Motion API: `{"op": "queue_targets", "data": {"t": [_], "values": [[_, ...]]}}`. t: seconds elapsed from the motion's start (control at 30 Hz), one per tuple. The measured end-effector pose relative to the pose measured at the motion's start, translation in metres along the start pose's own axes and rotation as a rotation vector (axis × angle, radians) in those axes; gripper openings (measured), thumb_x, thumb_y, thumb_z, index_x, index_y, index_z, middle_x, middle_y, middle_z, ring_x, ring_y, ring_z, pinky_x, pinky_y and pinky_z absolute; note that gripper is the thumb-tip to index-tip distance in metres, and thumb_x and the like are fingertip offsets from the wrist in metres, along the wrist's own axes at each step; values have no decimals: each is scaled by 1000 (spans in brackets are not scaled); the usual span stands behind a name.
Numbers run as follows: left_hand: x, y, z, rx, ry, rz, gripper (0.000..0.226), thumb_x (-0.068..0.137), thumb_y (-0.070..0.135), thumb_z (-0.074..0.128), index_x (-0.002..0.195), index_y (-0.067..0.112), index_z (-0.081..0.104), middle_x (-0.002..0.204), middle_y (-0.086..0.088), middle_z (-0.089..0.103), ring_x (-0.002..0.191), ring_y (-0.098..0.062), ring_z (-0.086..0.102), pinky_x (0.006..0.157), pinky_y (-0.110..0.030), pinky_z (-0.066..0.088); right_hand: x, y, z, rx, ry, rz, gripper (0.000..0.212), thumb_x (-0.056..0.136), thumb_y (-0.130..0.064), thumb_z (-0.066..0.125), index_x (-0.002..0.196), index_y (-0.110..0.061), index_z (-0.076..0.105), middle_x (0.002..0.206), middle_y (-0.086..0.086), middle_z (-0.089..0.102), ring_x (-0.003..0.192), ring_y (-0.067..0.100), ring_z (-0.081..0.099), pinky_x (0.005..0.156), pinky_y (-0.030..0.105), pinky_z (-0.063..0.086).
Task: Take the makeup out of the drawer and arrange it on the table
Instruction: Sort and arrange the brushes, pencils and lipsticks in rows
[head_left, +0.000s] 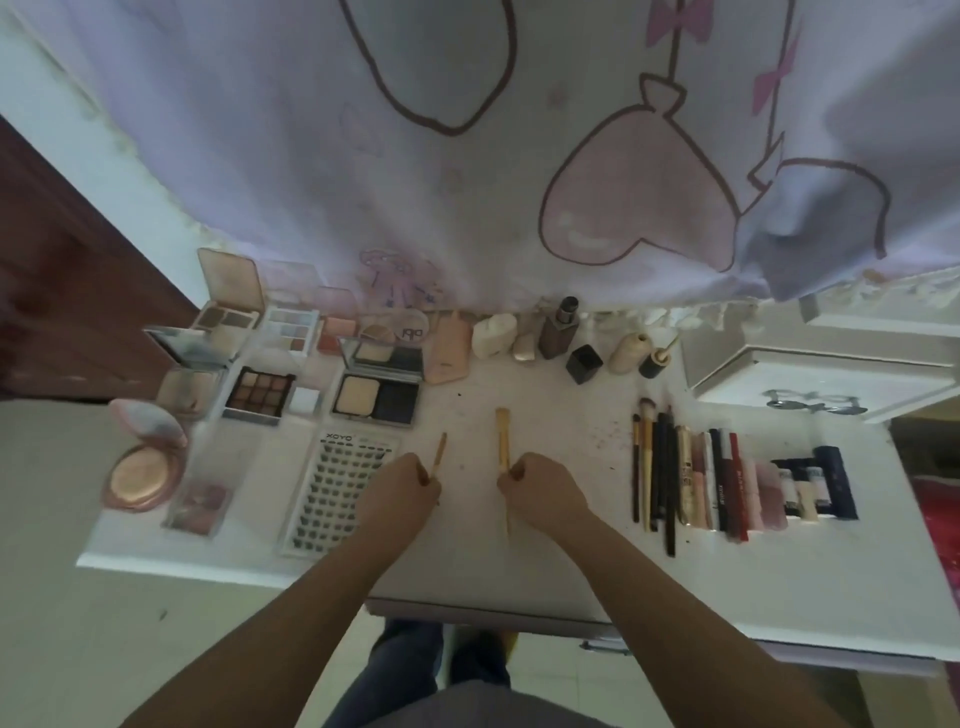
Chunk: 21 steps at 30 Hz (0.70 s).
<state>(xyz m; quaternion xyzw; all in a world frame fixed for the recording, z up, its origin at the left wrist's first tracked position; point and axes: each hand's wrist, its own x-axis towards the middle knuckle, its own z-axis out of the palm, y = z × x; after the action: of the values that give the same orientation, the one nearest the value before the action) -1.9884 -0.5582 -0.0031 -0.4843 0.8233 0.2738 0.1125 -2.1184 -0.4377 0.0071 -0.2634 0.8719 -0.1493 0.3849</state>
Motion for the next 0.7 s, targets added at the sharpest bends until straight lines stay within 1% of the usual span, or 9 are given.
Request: {"op": "queue_targets", "data": {"t": [0.07, 0.13, 0.2, 0.33, 0.43, 0.53, 0.63, 0.67, 0.7], "values": [[-1, -10, 0, -11, 20, -35, 17, 89, 30, 54, 76, 22, 47, 70, 6, 50, 63, -12, 50, 54, -26, 39, 0, -18, 19, 78, -17, -6, 21, 92, -36, 48, 81, -19, 46, 73, -7, 46, 67, 10, 45, 56, 24, 34], [0, -12, 2, -8, 39, -37, 16, 89, 30, 53, 79, 19, 48, 68, 7, 46, 64, -12, 48, 52, -26, 35, 1, -32, 31, 107, -16, -8, 20, 92, -36, 48, 82, -18, 46, 78, -4, 50, 74, 13, 49, 61, 26, 38], [3, -11, 2, 6, 55, -19, 15, 90, 30, 52, 82, 17, 48, 69, 7, 44, 64, -12, 47, 51, -25, 32, 1, -41, 38, 45, -1, -8, 20, 93, -36, 47, 86, -17, 46, 86, 0, 54, 79, 16, 51, 66, 28, 39], [8, -10, -1, 9, 22, 1, 18, 92, 31, 51, 87, 14, 50, 80, 0, 51, 72, -18, 50, 61, -28, 40, -2, -47, 45, -172, 64, -67, 23, 95, -36, 43, 94, -14, 50, 95, 5, 61, 85, 21, 57, 66, 29, 40], [7, -9, -3, -14, 51, 17, 20, 91, 35, 53, 85, 17, 48, 84, -2, 58, 74, -18, 53, 64, -30, 43, -4, -45, 41, -188, 69, -84, 31, 96, -42, 40, 95, -14, 53, 93, 4, 61, 86, 21, 59, 72, 31, 44], [2, 9, -4, -54, 83, 136, 19, 90, 38, 54, 83, 22, 44, 84, -2, 62, 77, -20, 58, 67, -31, 46, -5, -27, 20, -196, 152, -39, 34, 95, -47, 40, 95, -16, 55, 90, 2, 62, 77, 18, 54, 67, 29, 42], [-1, 57, 6, -36, 23, 319, 18, 90, 39, 51, 83, 25, 43, 87, -2, 63, 85, -23, 61, 93, -38, 43, -7, 12, -19, -171, 280, 60, 26, 94, -38, 43, 95, -16, 57, 90, 3, 64, 75, 20, 54, 64, 28, 41], [-2, 77, 11, -40, -16, 371, 18, 90, 39, 50, 84, 23, 45, 85, -3, 64, 83, -23, 61, 91, -39, 44, -8, 28, -33, -159, 323, 98, 23, 94, -34, 43, 96, -16, 57, 89, 3, 64, 77, 21, 57, 64, 28, 43], [-3, 96, 18, -45, -63, 416, 19, 91, 38, 48, 86, 21, 47, 85, -5, 65, 81, -25, 61, 82, -37, 48, -9, 44, -47, -145, 358, 133, 21, 95, -31, 43, 96, -16, 57, 87, 3, 64, 76, 21, 60, 65, 29, 47]]}}
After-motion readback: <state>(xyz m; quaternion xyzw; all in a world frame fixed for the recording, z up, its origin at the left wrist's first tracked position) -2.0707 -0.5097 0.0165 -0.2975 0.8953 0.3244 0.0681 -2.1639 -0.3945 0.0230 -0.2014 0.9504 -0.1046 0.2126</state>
